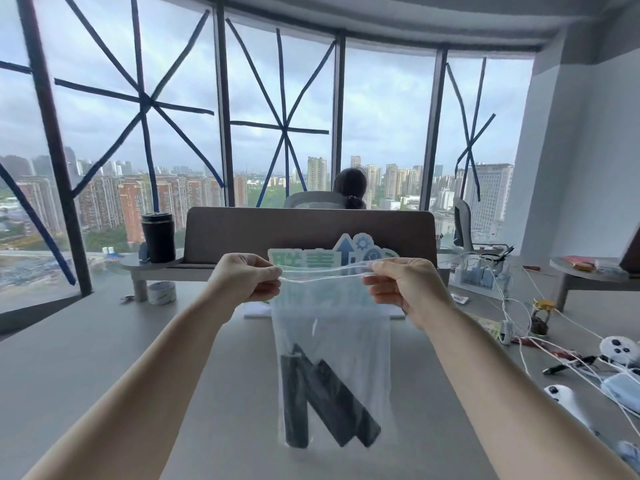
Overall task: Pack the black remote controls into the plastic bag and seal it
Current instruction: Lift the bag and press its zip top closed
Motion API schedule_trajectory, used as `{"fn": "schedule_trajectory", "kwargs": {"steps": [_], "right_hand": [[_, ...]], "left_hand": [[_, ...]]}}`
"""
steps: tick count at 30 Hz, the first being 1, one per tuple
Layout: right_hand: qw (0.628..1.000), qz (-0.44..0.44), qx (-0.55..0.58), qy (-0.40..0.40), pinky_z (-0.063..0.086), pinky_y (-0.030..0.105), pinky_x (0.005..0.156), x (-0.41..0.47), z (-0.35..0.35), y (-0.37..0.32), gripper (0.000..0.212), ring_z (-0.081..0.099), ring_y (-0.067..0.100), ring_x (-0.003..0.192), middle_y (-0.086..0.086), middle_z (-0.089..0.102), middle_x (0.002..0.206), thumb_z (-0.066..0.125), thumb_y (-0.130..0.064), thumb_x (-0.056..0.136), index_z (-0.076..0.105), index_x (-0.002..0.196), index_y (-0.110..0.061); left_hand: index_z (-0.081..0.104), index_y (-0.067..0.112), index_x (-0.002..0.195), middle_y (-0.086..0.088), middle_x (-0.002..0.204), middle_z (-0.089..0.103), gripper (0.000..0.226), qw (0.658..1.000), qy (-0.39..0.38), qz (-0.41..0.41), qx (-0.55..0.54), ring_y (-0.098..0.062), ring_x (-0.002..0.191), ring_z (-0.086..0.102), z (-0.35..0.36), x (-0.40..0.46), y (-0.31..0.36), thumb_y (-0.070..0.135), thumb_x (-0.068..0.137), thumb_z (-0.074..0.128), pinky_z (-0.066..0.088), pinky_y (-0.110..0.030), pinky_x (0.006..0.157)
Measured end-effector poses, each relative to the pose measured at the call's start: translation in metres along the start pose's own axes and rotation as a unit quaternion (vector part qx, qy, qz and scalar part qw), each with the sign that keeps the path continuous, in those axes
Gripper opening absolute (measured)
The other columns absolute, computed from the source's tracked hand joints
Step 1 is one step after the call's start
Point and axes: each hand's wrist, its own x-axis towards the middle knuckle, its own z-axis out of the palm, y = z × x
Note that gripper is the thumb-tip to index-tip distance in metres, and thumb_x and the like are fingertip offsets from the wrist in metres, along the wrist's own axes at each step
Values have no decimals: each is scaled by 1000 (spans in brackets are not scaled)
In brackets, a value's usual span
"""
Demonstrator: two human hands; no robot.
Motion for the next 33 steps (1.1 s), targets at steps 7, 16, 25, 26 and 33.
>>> {"fn": "schedule_trajectory", "kwargs": {"steps": [7, 16, 25, 26, 33], "right_hand": [[973, -20, -223, 51, 28, 16, 34, -7, -16, -2, 18, 35, 14, 25, 6, 60, 40, 67, -11, 84, 75, 77, 4], [872, -75, -469, 119, 39, 30, 56, -21, -23, -22, 21, 60, 37, 68, 17, 59, 55, 66, -20, 70, 67, 57, -4], [793, -217, -567, -43, 47, 41, 93, -29, 27, -22, 35, 59, 22, 107, -10, 73, 105, 65, -56, 77, 72, 102, -32], [803, -219, -554, -34, 50, 39, 88, -25, 28, -21, 24, 62, 21, 100, -9, 74, 94, 68, -49, 79, 74, 92, -29], [825, -201, -527, -37, 54, 34, 69, -22, 28, -23, 10, 65, 15, 74, -7, 66, 65, 76, -35, 73, 76, 71, -24]], "left_hand": [[68, -8, 91, -21, 79, 69, 16, 996, -78, -25, -23, -18, 61, 71, -1, -11, -29, -4, 76, 71, 59, -20, 59], [69, 12, 74, 2, 66, 63, 9, 986, 30, 112, 116, -10, 48, 56, 22, -14, -28, 13, 83, 67, 45, -20, 38], [72, 17, 75, 8, 60, 61, 6, 967, -19, 191, 170, -5, 46, 55, 58, -28, 2, 19, 81, 68, 45, -20, 45], [73, 18, 75, 8, 59, 62, 6, 967, -21, 192, 165, -6, 46, 55, 57, -29, 3, 18, 80, 69, 45, -21, 45], [71, 18, 70, -6, 68, 68, 6, 983, -39, 142, 108, -12, 50, 56, 53, -28, -4, 18, 76, 72, 43, -26, 42]]}}
